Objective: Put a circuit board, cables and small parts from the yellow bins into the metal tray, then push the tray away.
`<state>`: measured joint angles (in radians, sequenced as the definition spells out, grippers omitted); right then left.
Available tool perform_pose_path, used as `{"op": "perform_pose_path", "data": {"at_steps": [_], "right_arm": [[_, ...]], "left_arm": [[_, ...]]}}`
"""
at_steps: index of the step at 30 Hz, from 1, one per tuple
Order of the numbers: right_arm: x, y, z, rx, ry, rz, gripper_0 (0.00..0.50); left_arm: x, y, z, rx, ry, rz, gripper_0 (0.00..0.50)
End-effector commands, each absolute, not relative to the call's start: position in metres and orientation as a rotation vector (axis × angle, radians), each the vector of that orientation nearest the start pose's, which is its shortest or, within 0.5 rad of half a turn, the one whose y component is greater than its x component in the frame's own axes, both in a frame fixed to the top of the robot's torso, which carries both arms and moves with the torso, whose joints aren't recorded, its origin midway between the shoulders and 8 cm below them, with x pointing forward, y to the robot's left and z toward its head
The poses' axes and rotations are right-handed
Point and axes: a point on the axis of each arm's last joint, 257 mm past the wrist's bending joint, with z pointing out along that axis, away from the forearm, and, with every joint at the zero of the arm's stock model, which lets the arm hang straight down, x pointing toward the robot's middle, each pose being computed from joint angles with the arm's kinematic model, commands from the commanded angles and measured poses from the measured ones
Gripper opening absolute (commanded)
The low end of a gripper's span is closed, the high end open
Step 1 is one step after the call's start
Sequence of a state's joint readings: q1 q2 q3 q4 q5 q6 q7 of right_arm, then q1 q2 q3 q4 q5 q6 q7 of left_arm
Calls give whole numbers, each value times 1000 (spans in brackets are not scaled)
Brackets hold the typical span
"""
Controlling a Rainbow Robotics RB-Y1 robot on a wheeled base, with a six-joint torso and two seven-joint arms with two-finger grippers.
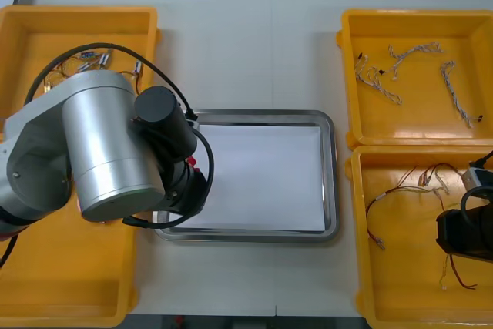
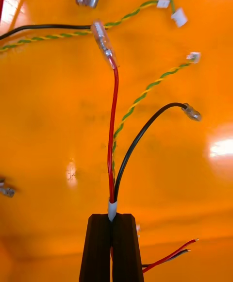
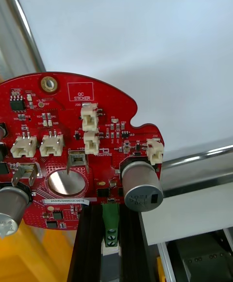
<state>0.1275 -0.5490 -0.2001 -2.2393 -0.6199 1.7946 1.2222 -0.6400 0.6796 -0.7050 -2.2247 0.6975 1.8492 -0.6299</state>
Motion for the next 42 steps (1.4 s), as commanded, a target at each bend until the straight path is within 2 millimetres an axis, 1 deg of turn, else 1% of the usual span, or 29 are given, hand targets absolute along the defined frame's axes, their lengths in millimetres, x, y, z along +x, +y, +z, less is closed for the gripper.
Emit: {"op": "perform_pose_path", "data": {"at_steps": [1,4,8,11,15,20,24,30,33,37,42], "right_arm": [[314,-363,-242,162,2746,-49,0],[312,-369,-228,163,2735,-76,0],[320,-372,-206,122,2674,-110,0],[321,-375,-197,85,2658,-143,0],[322,-373,-192,28,2657,-142,0],[323,-360,-180,-146,2636,-124,0],[323,-351,-172,-287,2607,-127,0],[320,-338,-165,-478,2586,-121,0],[317,-330,-163,-543,2578,-101,0],[312,-320,-163,-604,2574,-82,0],[311,-308,-156,-696,2536,-116,0]], "left_arm": [[375,93,-232,293,2713,-20,0],[377,86,-239,303,2712,-15,0],[374,80,-249,323,2717,-4,0],[372,79,-255,335,2724,10,0],[368,78,-263,344,2734,28,0],[368,79,-273,350,2737,62,0],[369,77,-275,349,2738,59,0],[373,74,-283,359,2726,66,0],[375,75,-288,357,2730,73,0],[375,75,-290,357,2731,79,0],[377,77,-294,356,2735,93,0]]}}
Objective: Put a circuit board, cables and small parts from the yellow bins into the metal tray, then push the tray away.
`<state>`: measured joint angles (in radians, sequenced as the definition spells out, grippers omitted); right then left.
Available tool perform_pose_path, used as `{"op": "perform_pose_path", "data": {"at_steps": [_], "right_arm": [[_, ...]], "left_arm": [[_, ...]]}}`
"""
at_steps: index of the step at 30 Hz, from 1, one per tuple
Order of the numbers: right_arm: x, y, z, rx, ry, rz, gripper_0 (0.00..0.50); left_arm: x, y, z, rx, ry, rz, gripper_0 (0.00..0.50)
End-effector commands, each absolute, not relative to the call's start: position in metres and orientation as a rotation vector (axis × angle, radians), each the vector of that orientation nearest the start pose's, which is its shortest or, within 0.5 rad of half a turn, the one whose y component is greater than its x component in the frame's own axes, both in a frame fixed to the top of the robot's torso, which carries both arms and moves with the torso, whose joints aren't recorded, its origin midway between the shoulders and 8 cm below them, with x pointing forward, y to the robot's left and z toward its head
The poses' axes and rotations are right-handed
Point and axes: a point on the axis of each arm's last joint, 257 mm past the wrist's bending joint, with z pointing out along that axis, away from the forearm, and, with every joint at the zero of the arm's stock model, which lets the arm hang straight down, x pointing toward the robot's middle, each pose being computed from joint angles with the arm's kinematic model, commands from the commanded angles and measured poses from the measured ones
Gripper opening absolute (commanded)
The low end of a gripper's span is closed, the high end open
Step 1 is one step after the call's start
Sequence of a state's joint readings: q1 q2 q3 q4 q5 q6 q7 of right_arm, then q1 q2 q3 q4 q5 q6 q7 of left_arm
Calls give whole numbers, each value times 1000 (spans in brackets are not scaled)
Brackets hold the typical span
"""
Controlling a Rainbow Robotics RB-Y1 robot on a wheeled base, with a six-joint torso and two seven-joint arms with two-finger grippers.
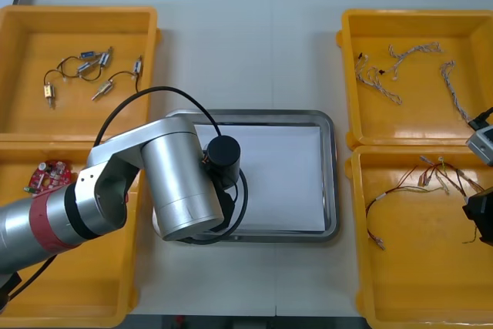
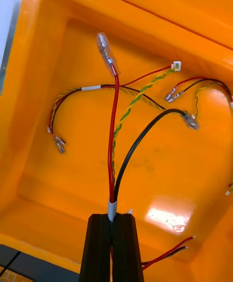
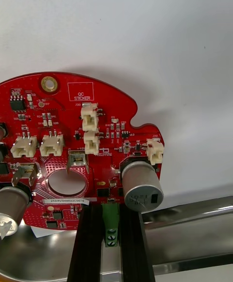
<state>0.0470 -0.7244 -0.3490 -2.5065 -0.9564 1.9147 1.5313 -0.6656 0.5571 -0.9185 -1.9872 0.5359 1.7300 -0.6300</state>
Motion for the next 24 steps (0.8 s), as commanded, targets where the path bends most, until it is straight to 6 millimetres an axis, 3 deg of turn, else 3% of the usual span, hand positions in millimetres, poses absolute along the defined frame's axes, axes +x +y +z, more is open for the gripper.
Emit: {"op": "perform_pose_path", "data": {"at_steps": [1,14,19,24], "right_arm": [[311,-307,-155,-705,2533,-120,0],[311,-281,-151,-830,2492,-94,0],[314,-275,-149,-850,2488,-75,0],[316,-275,-148,-854,2493,-67,0]], "left_arm": [[377,77,-295,360,2734,94,0],[378,76,-300,364,2731,96,1],[379,75,-299,367,2727,96,179],[381,76,-298,365,2720,98,289]]}}
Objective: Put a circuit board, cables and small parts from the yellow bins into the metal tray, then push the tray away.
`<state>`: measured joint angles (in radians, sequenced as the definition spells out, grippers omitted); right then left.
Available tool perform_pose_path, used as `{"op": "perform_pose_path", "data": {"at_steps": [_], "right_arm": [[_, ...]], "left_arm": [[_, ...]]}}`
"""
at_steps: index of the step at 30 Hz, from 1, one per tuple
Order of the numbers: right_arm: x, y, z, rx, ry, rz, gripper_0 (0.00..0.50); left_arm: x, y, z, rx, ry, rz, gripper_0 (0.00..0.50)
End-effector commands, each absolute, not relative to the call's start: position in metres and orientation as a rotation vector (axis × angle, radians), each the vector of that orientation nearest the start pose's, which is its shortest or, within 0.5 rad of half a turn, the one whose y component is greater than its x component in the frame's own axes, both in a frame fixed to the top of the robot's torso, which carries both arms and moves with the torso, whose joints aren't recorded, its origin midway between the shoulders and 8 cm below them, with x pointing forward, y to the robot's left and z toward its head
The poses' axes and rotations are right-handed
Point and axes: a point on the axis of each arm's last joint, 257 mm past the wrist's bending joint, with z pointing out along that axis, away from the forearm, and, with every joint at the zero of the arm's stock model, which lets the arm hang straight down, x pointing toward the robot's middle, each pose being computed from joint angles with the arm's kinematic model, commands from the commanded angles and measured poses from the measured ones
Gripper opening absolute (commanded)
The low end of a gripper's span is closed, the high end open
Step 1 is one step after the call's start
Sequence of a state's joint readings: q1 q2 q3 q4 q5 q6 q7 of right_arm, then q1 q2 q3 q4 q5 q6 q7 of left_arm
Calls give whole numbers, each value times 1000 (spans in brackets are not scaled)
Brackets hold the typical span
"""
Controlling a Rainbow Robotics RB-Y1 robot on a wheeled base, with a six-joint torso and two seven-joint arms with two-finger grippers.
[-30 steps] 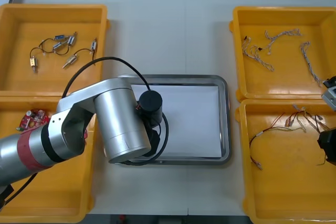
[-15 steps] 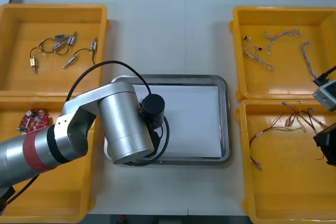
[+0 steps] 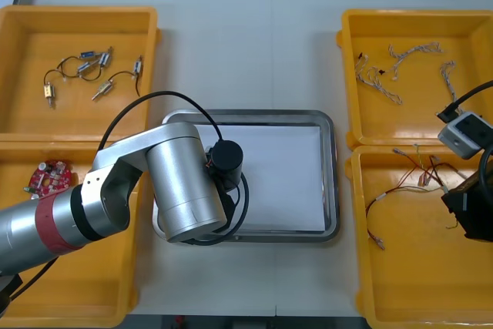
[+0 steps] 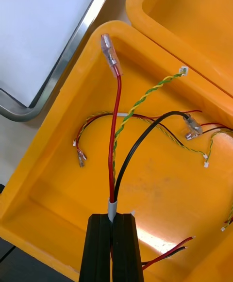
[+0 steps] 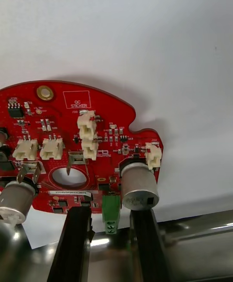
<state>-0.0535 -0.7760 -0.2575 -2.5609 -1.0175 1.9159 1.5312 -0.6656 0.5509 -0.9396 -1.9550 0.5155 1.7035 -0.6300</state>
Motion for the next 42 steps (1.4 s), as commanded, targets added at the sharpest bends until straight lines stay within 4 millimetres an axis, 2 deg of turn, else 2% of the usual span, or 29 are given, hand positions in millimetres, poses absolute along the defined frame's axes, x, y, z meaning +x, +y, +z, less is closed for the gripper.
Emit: {"op": "perform_pose_path", "data": {"at_steps": [1,3,7,15,21,25,36,42], "right_arm": [[316,-275,-149,-849,2496,-67,0],[316,-277,-148,-841,2498,-74,0],[317,-280,-147,-828,2500,-86,0],[318,-281,-148,-819,2505,-87,0],[320,-273,-146,-859,2489,-84,0],[325,-264,-144,-924,2467,-112,0],[335,-230,-146,-1138,2405,-137,0],[336,-214,-154,-1275,2372,-180,0]], "left_arm": [[380,75,-298,367,2719,96,310],[381,74,-293,364,2712,84,379],[381,75,-281,369,2700,65,451],[378,86,-248,369,2692,23,495],[374,110,-225,375,2684,78,500],[373,134,-205,371,2695,104,500],[397,176,-140,355,2645,21,500],[407,214,-115,284,2637,-38,500]]}}
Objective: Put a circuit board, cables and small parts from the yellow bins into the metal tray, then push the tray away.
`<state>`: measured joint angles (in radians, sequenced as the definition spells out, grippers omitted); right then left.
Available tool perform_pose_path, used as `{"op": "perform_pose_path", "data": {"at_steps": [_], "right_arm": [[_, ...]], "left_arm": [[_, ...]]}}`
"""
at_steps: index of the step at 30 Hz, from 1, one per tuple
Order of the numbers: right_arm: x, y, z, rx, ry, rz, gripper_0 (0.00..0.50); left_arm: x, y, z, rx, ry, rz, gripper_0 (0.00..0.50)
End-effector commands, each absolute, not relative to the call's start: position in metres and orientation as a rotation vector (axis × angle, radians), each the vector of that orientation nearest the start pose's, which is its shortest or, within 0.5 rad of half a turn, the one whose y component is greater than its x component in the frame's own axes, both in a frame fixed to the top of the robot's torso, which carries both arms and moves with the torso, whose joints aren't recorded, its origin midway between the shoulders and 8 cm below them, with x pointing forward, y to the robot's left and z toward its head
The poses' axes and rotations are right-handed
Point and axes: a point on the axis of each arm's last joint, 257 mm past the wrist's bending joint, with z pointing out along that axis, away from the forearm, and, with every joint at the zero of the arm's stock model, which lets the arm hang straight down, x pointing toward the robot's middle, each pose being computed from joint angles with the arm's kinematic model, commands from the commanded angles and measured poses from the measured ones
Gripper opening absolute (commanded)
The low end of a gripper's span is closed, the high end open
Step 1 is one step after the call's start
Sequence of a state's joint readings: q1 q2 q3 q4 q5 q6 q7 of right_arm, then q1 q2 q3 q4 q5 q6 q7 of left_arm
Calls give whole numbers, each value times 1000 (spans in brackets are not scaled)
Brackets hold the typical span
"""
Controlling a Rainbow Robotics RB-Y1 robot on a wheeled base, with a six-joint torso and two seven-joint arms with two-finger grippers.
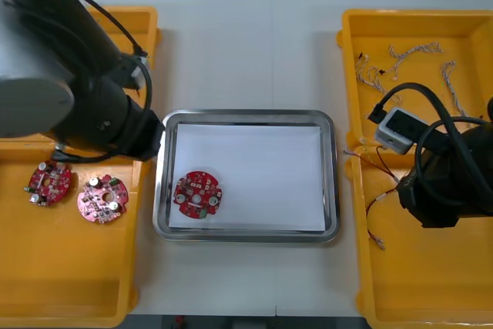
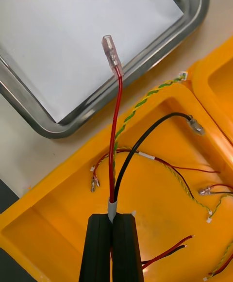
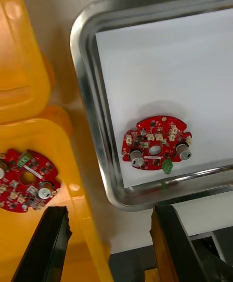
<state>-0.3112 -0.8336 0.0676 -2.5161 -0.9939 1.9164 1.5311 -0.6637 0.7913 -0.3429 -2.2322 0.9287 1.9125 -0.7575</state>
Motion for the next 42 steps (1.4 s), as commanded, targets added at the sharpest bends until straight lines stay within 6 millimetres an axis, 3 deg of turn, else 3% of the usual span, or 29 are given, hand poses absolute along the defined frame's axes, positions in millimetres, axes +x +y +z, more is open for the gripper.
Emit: {"op": "perform_pose_path", "data": {"at_steps": [1,6,9,12,17,21,30,37,42], "right_arm": [[335,-211,-156,-1302,2364,-194,0],[336,-198,-164,-1400,2324,-247,0],[339,-180,-169,-1476,2266,-283,0],[341,-168,-174,-1524,2241,-301,0],[348,-135,-184,-1619,2180,-331,0],[352,-108,-194,-1678,2149,-319,0],[351,-56,-219,-1776,2099,-271,0],[350,-38,-244,-1817,2070,-269,0],[354,-33,-260,-1832,2054,-275,0]], "left_arm": [[409,223,-111,278,2631,-41,500],[414,266,-104,251,2627,-16,500],[420,294,-97,220,2625,4,500],[425,310,-94,191,2624,3,500],[438,345,-85,136,2604,58,500],[444,370,-89,99,2610,139,500],[478,394,-91,32,2537,127,500],[503,407,-94,71,2485,110,500],[509,412,-92,106,2486,114,500]]}}
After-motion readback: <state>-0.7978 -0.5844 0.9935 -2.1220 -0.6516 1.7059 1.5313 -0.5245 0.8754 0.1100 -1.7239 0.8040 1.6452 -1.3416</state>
